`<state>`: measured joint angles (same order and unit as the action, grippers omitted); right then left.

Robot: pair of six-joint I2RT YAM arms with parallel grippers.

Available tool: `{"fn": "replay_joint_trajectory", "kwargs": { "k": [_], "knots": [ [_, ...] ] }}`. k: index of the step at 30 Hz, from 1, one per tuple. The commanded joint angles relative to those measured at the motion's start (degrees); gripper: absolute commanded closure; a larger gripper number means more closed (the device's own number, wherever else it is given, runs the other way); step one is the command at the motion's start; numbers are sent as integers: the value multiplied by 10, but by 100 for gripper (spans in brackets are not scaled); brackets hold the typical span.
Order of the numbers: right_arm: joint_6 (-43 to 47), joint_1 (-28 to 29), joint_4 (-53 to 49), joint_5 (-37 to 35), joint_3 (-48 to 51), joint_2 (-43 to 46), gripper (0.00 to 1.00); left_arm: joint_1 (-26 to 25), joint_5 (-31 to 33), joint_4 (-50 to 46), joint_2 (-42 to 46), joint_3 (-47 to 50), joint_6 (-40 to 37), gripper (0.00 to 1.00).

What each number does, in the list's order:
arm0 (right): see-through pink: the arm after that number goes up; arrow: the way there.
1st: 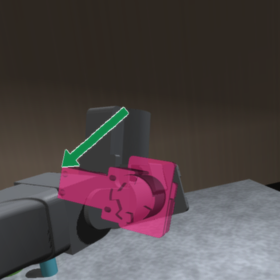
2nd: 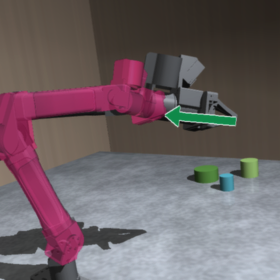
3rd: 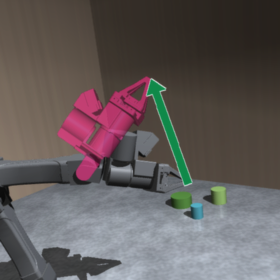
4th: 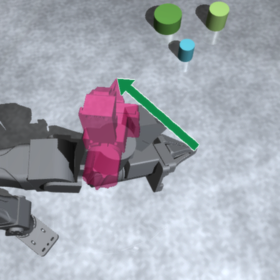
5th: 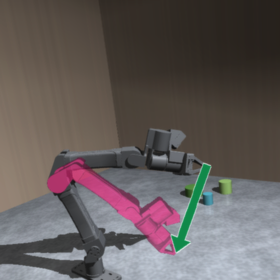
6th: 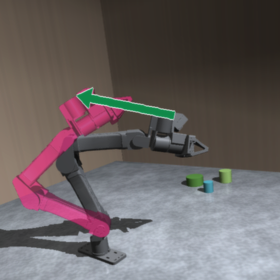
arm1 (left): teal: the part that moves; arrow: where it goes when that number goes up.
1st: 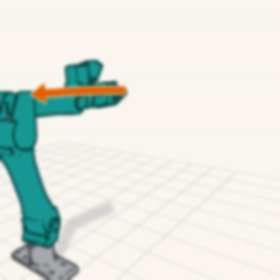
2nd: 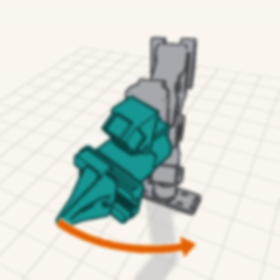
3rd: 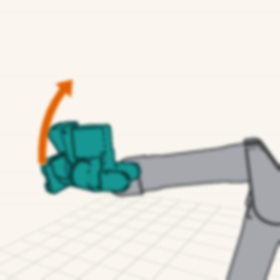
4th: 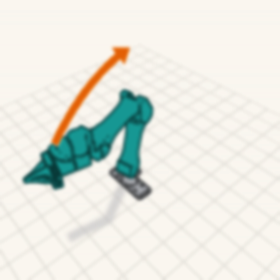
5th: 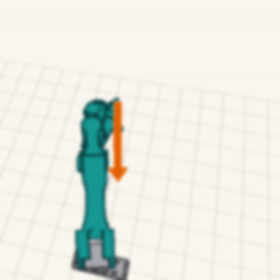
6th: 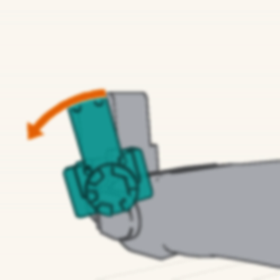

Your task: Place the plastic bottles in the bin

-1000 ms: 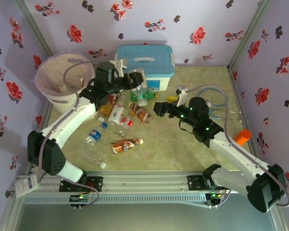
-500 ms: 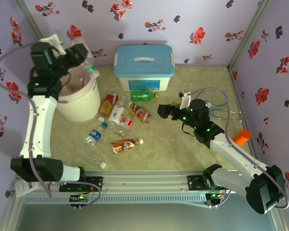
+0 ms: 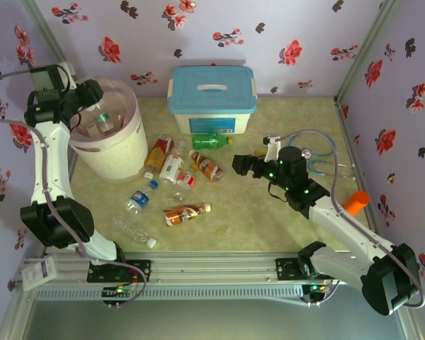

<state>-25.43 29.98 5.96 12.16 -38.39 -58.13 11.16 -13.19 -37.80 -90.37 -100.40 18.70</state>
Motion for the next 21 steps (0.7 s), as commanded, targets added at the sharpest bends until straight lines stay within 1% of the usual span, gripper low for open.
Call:
{"fn": "replay_joint_trajectory", "kwargs": {
  "k": [1,6,12,21],
  "knots": [
    [18,-2,-9,-16,7,9,1,-3,35,-49,-14,-16,-60,100],
    [19,-2,-11,-18,6,5,1,-18,61,-82,-51,-17,-102,100],
    [19,-2,-17,-17,4,3,1,-37,61,-133,-122,-43,-140,100],
    [27,-2,-31,-26,5,10,1,-46,62,-104,-175,-7,-140,100]
  ]
}}
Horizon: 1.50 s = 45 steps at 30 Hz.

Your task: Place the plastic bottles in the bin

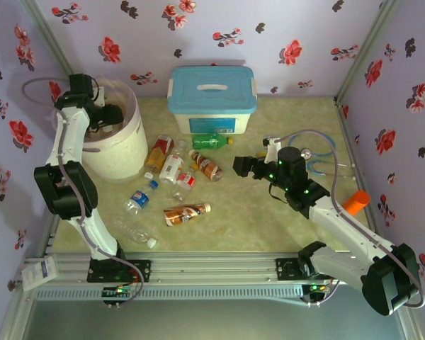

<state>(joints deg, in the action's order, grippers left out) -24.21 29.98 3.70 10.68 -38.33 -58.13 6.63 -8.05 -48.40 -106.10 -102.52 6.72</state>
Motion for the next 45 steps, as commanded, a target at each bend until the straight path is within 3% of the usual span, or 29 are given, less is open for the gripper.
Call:
{"fn": "replay_joint_trajectory", "kwargs": {
  "k": [1,3,4,9,12,25,37,45],
  "knots": [
    [15,-2,-10,-13,5,10,1,-2,10,5,-21,17,-19,100],
    [17,-2,-10,-15,5,9,1,-3,10,8,-26,21,-19,100],
    [17,-2,-11,-16,5,8,1,-4,10,9,-27,22,-20,93],
    [20,-2,-12,-18,3,6,1,-5,9,9,-19,20,-23,37],
    [24,-2,-15,-19,1,6,1,-5,10,7,-3,15,-22,24],
    [48,-3,-67,-21,-30,-6,1,-6,13,-15,77,-44,-13,1],
    [84,-3,-128,-81,-48,10,3,-6,96,6,177,-20,-20,0],
    [107,5,-216,-98,-115,-45,8,-19,85,93,309,74,22,0]
  ]
}}
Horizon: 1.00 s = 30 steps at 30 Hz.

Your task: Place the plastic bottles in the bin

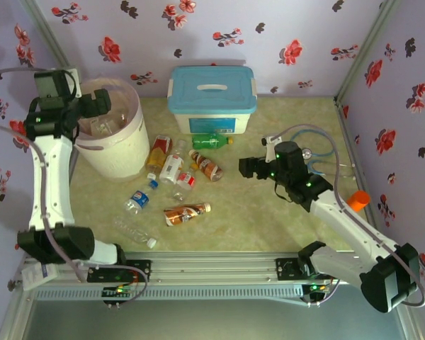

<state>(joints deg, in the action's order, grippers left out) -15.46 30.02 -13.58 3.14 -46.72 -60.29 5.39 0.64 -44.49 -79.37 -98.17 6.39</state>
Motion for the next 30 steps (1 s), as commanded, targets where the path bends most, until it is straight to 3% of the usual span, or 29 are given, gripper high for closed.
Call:
{"fn": "replay_joint_trajectory", "kwargs": {
  "k": [1,8,15,20,30],
  "knots": [
    [22,8,-51,-23,-40,-35,9,-6,-17,63,51,43,32,0],
    [48,55,-142,-30,-147,-168,10,-21,-122,136,105,133,45,0],
    [14,72,-111,3,-198,-284,8,-42,-176,177,118,196,52,0],
    [-10,87,-81,31,-226,-361,8,-57,-246,269,119,269,107,0],
    [-29,95,-29,50,-259,-473,10,-158,-232,253,105,267,91,0]
  ]
}}
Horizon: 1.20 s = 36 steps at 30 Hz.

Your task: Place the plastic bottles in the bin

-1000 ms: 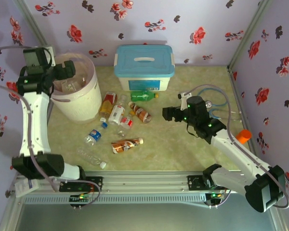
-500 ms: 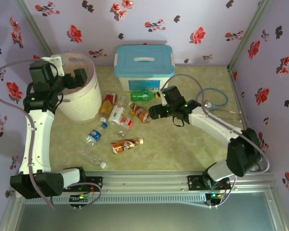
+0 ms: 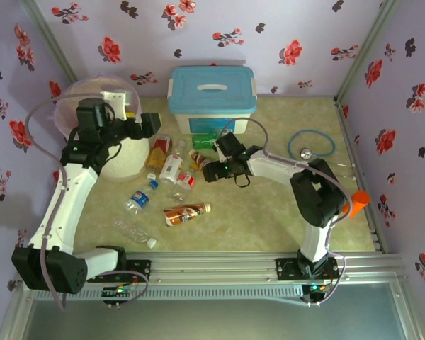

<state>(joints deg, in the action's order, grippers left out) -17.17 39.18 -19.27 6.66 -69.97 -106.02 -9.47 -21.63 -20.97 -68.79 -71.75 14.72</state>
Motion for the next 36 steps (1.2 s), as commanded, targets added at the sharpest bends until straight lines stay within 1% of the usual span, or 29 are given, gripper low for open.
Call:
{"fn": "replay_joint_trajectory", "kwargs": {
  "k": [1,7,10,11,14,17,20,25,28,30,33,36],
  "knots": [
    [-11,4,31,15,-29,-21,10,-13,-10,17,-4,3,8,0],
    [-14,4,46,22,-34,-50,12,-15,-3,11,-7,2,5,0],
    [-17,4,51,27,-34,-61,15,-15,8,6,-7,2,-1,0],
    [-20,4,52,27,-34,-62,16,-15,12,5,-8,2,-3,0],
    [-30,4,66,27,-27,-59,25,-15,22,0,-10,0,-9,0],
    [-31,4,68,23,-23,-50,31,-12,33,-8,-1,-8,-13,0],
    [-26,4,66,18,-16,-34,35,-9,63,-15,20,-17,-23,0],
    [-21,4,63,28,7,9,38,-11,123,-50,53,-52,-27,0],
    [-17,4,63,42,31,52,39,-39,172,-62,73,-78,-23,1],
    [-15,4,64,48,48,86,40,-69,199,-76,67,-99,-15,1],
    [-14,3,75,48,78,137,40,-116,201,-87,34,-121,0,0],
    [-22,2,132,37,126,205,42,-166,196,-96,-18,-147,10,0]
  ]
}}
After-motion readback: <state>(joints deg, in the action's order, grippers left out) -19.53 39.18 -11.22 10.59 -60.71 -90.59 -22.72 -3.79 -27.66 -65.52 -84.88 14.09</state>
